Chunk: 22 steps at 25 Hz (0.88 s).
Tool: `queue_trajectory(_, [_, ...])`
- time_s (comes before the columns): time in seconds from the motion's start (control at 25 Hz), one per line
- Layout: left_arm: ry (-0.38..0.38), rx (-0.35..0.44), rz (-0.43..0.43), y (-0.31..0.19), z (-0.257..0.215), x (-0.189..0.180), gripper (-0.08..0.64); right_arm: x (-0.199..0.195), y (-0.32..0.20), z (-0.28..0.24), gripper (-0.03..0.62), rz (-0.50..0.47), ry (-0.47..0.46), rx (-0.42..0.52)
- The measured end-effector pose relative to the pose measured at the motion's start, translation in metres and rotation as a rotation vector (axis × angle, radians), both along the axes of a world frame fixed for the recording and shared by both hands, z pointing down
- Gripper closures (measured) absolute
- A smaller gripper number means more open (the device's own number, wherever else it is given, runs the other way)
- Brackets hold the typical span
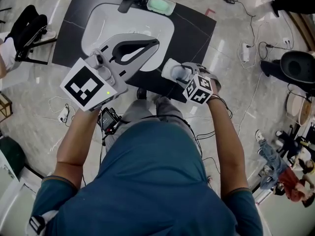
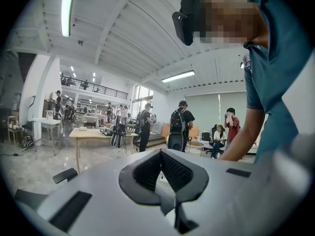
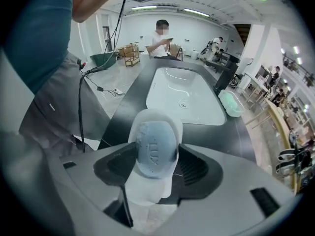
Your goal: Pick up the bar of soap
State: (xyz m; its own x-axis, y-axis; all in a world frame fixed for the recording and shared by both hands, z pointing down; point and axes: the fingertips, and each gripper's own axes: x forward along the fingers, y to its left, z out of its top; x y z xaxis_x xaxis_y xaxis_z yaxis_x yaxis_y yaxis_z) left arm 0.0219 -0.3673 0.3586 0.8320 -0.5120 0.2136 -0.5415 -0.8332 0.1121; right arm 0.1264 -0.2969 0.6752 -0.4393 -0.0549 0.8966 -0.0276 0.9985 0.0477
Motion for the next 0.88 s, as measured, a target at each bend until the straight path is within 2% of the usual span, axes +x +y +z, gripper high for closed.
queue_trajectory(0.12, [0.001, 0.001, -0.004, 0.000, 0.001, 0.001, 0.557, 0.001, 0.000, 0.001, 0.331, 0.010, -0.008, 0.029])
queue_trajectory(0.32, [0.016, 0.022, 0.001, 0.002, -0.003, 0.002, 0.557, 0.000, 0.001, 0.000, 0.333, 0.043, -0.012, 0.028])
queue_trajectory(0.56, [-0.015, -0.001, -0.005, 0.004, 0.004, -0.001, 0.557, 0.003, 0.002, -0.002, 0.333, 0.085, -0.028, 0.023])
queue_trajectory(0.88, [0.007, 0.012, 0.013, 0.007, -0.002, 0.002, 0.557, 0.003, -0.001, -0.015, 0.333, 0.119, -0.049, 0.031])
